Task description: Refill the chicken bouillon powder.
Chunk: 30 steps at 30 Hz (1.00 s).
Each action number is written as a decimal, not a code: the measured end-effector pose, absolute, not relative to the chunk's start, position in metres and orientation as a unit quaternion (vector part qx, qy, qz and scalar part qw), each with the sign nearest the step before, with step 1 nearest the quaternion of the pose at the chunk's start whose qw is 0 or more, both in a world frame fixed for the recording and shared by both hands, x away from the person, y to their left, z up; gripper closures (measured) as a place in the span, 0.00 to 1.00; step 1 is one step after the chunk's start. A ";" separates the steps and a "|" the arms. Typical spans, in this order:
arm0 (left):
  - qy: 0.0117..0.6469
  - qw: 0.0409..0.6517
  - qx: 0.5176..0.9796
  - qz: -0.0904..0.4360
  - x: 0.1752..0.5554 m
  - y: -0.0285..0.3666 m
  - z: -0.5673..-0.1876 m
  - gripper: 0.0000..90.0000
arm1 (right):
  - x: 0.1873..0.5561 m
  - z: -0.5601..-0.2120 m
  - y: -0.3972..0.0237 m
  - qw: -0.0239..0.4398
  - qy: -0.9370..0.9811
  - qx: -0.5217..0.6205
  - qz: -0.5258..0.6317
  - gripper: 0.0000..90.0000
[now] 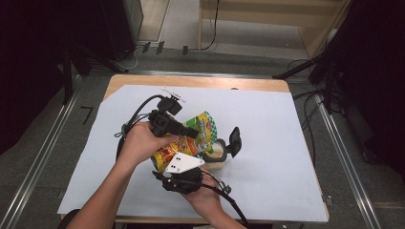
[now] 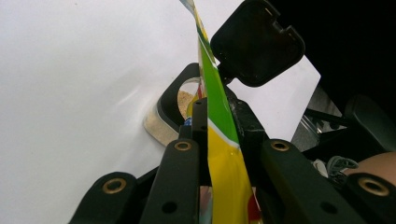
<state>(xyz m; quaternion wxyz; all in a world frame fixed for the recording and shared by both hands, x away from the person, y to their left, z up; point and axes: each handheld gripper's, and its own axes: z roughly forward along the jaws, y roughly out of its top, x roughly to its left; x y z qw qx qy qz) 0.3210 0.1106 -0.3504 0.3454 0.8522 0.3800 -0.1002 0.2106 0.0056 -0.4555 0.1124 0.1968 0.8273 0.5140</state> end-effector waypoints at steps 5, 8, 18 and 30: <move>0.376 0.339 0.856 -0.102 0.324 0.109 -0.352 0.93 | 0.212 -0.457 0.005 0.111 0.829 0.198 0.510 0.65; 0.372 0.338 0.859 -0.097 0.323 0.109 -0.352 0.97 | 0.212 -0.458 0.005 0.115 0.832 0.194 0.507 0.65; 0.363 0.343 0.861 -0.100 0.321 0.115 -0.349 1.00 | 0.212 -0.466 0.007 0.117 0.836 0.192 0.501 0.62; 0.346 0.371 0.855 -0.105 0.317 0.127 -0.338 1.00 | 0.214 -0.467 0.004 0.121 0.834 0.197 0.501 0.61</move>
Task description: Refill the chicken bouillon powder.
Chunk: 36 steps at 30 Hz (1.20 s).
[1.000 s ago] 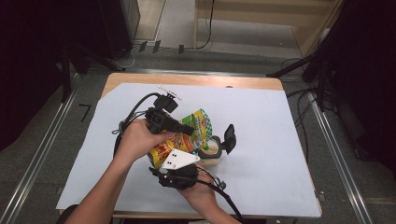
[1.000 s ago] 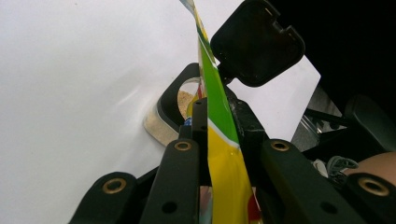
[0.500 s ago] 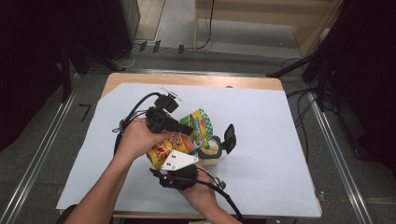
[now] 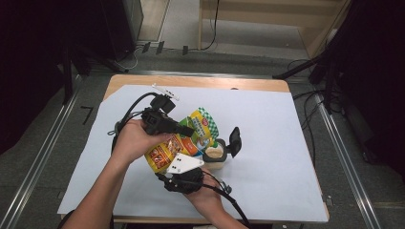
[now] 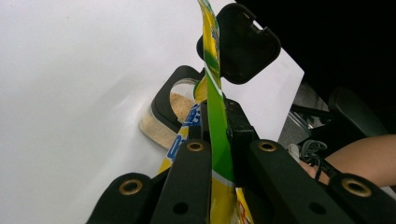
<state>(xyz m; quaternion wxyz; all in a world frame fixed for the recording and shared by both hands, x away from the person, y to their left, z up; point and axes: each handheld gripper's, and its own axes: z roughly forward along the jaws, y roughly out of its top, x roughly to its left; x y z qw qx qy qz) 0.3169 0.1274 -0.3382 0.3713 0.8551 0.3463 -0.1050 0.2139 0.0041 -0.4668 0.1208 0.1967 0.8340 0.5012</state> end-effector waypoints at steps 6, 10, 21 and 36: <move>0.340 0.381 0.852 -0.115 0.315 0.136 -0.335 1.00 | 0.214 -0.468 0.004 0.130 0.836 0.194 0.497 0.57; 0.339 0.385 0.850 -0.120 0.316 0.145 -0.334 1.00 | 0.214 -0.468 0.004 0.139 0.833 0.195 0.498 0.54; 0.333 0.398 0.845 -0.129 0.319 0.159 -0.334 1.00 | 0.219 -0.467 -0.001 0.148 0.829 0.204 0.499 0.52; 0.335 0.434 0.828 -0.115 0.328 0.181 -0.338 1.00 | 0.221 -0.464 -0.008 0.150 0.823 0.216 0.504 0.52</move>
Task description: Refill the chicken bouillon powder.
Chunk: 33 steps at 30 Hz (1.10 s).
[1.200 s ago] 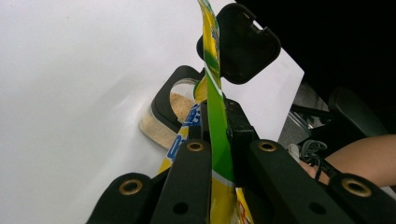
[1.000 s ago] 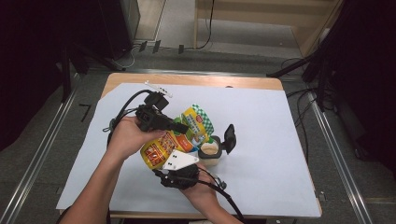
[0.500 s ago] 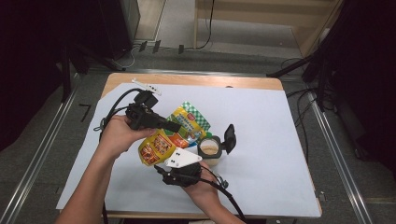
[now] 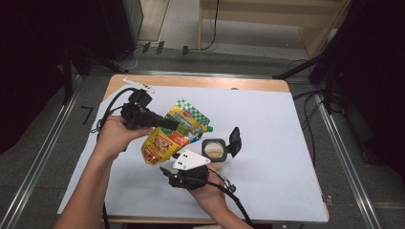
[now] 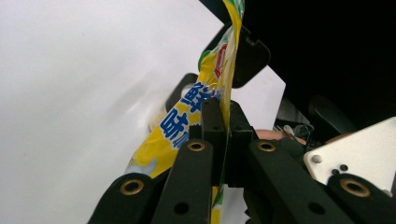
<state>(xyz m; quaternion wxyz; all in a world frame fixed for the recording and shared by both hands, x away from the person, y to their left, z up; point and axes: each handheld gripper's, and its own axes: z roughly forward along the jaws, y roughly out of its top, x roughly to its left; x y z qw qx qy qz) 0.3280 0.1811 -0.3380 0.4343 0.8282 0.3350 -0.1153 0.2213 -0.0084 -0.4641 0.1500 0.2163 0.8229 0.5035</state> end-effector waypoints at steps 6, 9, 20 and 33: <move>0.333 0.457 0.819 -0.093 0.332 0.187 -0.337 1.00 | 0.220 -0.464 -0.009 0.145 0.824 0.214 0.504 0.53; 0.340 0.459 0.816 -0.084 0.335 0.191 -0.339 1.00 | 0.220 -0.464 -0.009 0.143 0.827 0.213 0.501 0.53; 0.367 0.458 0.807 -0.063 0.362 0.197 -0.354 1.00 | 0.218 -0.465 -0.013 0.132 0.828 0.219 0.499 0.54; 0.377 0.485 0.788 -0.031 0.385 0.193 -0.364 1.00 | 0.219 -0.469 -0.021 0.121 0.829 0.235 0.492 0.54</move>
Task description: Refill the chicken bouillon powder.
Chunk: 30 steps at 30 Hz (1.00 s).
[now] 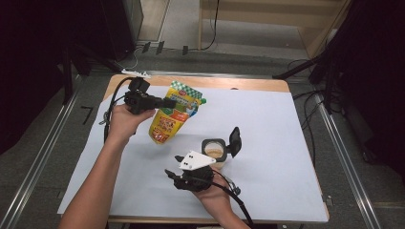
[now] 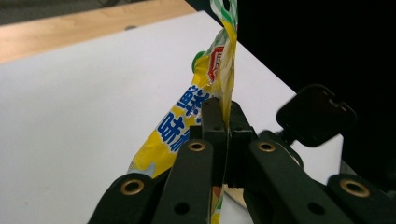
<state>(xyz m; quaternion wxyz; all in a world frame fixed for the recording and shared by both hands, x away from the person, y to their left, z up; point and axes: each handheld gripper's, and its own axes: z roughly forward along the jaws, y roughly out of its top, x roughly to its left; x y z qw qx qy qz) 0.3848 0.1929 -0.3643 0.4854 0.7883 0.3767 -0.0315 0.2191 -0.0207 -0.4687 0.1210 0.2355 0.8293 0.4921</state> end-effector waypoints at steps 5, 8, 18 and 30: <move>0.381 0.483 0.788 -0.033 0.393 0.197 -0.374 1.00 | 0.219 -0.469 -0.022 0.126 0.828 0.239 0.490 0.54; 0.392 0.473 0.788 -0.040 0.395 0.199 -0.383 1.00 | 0.219 -0.469 -0.023 0.128 0.827 0.241 0.491 0.54; 0.386 0.487 0.782 -0.050 0.388 0.216 -0.386 1.00 | 0.220 -0.468 -0.024 0.124 0.829 0.241 0.490 0.54; 0.369 0.490 0.789 -0.042 0.378 0.226 -0.384 0.96 | 0.219 -0.469 -0.021 0.122 0.833 0.232 0.487 0.54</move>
